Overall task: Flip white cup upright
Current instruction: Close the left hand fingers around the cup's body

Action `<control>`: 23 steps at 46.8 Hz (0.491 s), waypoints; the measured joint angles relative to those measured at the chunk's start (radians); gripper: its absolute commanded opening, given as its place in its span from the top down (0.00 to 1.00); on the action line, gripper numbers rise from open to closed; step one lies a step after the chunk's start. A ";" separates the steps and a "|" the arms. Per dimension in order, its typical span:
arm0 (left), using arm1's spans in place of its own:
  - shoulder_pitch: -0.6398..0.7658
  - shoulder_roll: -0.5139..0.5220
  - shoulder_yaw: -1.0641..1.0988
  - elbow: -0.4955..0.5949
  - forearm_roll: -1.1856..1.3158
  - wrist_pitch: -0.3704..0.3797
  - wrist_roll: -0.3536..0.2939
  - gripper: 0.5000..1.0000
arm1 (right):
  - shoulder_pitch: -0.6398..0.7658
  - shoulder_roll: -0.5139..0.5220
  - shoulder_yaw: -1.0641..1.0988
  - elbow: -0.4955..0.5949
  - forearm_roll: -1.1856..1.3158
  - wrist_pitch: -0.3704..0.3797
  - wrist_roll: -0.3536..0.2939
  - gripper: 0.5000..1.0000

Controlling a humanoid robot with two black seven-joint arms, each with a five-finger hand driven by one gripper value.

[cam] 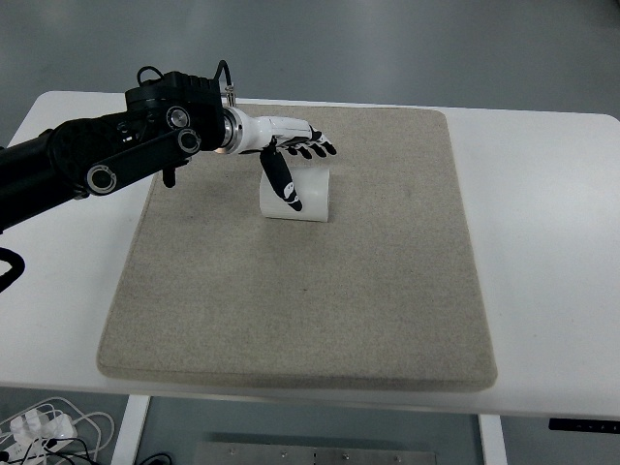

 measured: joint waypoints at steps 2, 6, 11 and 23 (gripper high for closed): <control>0.000 -0.004 0.016 0.001 0.000 -0.001 0.000 0.08 | 0.000 0.000 0.000 0.000 0.000 0.000 0.000 0.10; -0.002 -0.007 0.029 0.000 0.000 -0.002 0.000 0.09 | 0.000 0.000 0.000 0.000 0.000 0.000 0.000 0.10; -0.002 -0.011 0.032 0.001 0.000 -0.002 0.000 0.17 | 0.000 0.000 0.000 0.000 0.000 0.000 0.000 0.10; -0.001 -0.021 0.043 0.013 0.011 -0.002 0.000 0.43 | 0.000 0.000 0.000 0.000 0.000 0.000 0.000 0.10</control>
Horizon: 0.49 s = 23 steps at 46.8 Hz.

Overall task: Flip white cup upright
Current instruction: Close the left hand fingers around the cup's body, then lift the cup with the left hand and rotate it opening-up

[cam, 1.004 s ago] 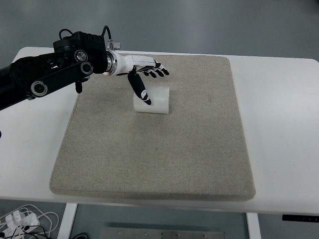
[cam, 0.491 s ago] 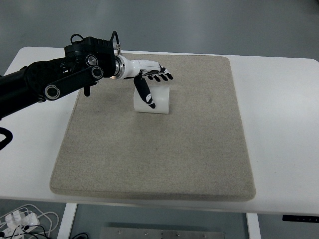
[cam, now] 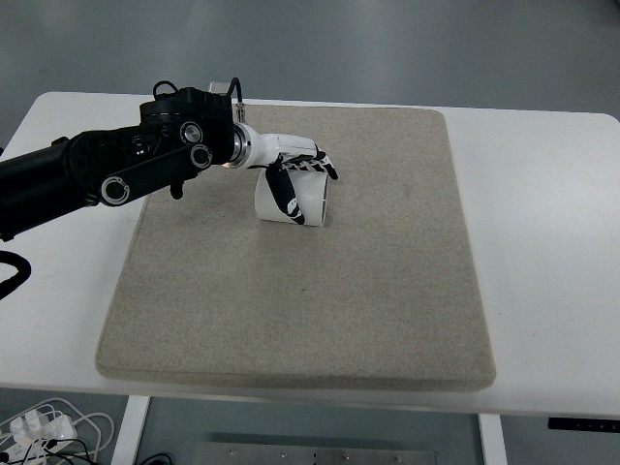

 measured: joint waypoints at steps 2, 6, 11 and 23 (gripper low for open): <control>0.000 0.000 0.000 0.001 0.011 0.000 0.000 0.44 | 0.000 0.000 0.000 0.000 0.000 0.000 0.000 0.10; 0.000 0.000 0.000 0.001 0.031 0.000 0.000 0.54 | 0.000 0.000 0.000 0.000 0.000 0.000 0.000 0.10; 0.001 0.000 0.000 0.001 0.036 -0.001 0.000 0.75 | 0.000 0.000 0.000 0.000 0.000 0.000 0.000 0.10; 0.003 0.010 -0.056 0.004 -0.013 -0.005 0.000 0.86 | 0.000 0.000 0.000 0.000 0.000 0.000 0.000 0.10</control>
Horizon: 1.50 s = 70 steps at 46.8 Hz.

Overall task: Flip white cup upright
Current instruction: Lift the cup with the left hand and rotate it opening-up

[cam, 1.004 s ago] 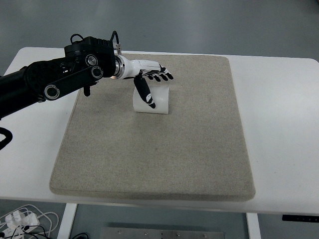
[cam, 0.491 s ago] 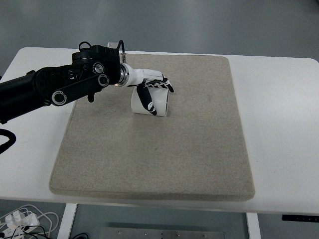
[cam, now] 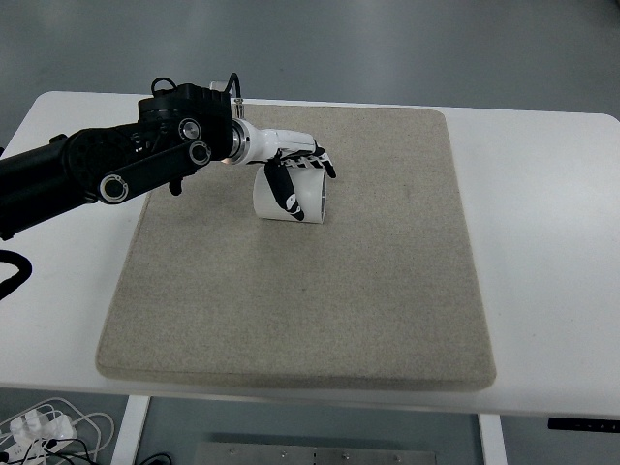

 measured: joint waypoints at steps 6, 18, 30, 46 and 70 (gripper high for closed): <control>0.002 0.013 -0.061 0.004 -0.063 -0.002 -0.010 0.86 | 0.000 0.000 0.000 0.000 0.000 0.000 0.000 0.10; 0.067 0.016 -0.178 0.056 -0.175 0.012 -0.080 0.89 | 0.000 0.000 0.000 0.000 0.000 0.000 0.000 0.10; 0.169 0.011 -0.307 0.074 -0.180 0.051 -0.215 0.93 | 0.000 0.000 0.000 0.000 0.000 0.000 0.000 0.10; 0.360 -0.001 -0.512 0.062 -0.178 0.086 -0.353 0.93 | 0.000 0.000 0.000 0.000 0.000 0.000 0.000 0.10; 0.515 -0.009 -0.656 0.071 -0.179 0.126 -0.619 0.91 | 0.000 0.000 0.000 0.000 0.000 0.000 0.000 0.10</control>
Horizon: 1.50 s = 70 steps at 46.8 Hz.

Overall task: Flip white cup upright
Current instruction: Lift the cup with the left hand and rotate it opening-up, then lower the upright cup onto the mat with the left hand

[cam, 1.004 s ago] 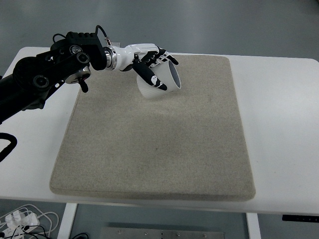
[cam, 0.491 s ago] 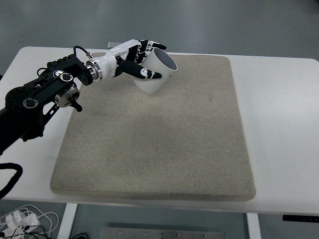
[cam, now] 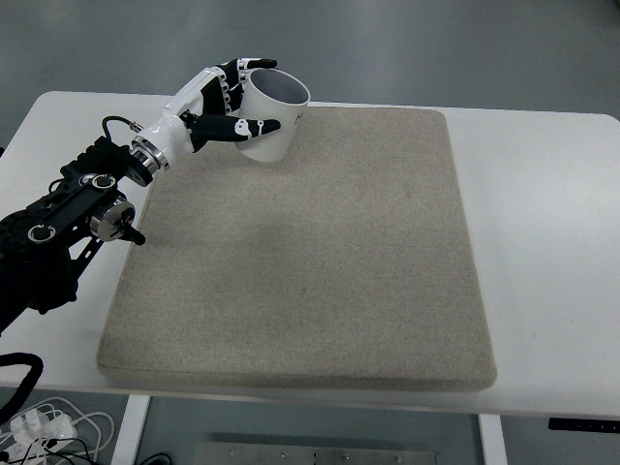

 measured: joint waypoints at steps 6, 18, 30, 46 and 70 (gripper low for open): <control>0.038 -0.019 -0.005 0.000 0.006 0.000 -0.084 0.94 | 0.000 0.000 0.000 0.000 0.000 0.000 0.000 0.10; 0.103 -0.086 -0.026 0.009 0.018 0.001 -0.208 1.00 | 0.000 0.000 0.000 0.000 0.000 0.000 0.000 0.10; 0.106 -0.122 -0.043 0.054 0.004 0.032 -0.228 0.97 | 0.000 0.000 0.000 0.000 0.000 0.000 0.000 0.10; 0.125 -0.138 -0.044 0.106 0.008 0.050 -0.228 0.95 | 0.000 0.000 0.000 0.000 0.000 0.000 0.000 0.10; 0.148 -0.148 0.014 0.139 0.031 0.098 -0.226 0.02 | 0.000 0.000 0.000 0.000 0.000 0.000 0.000 0.10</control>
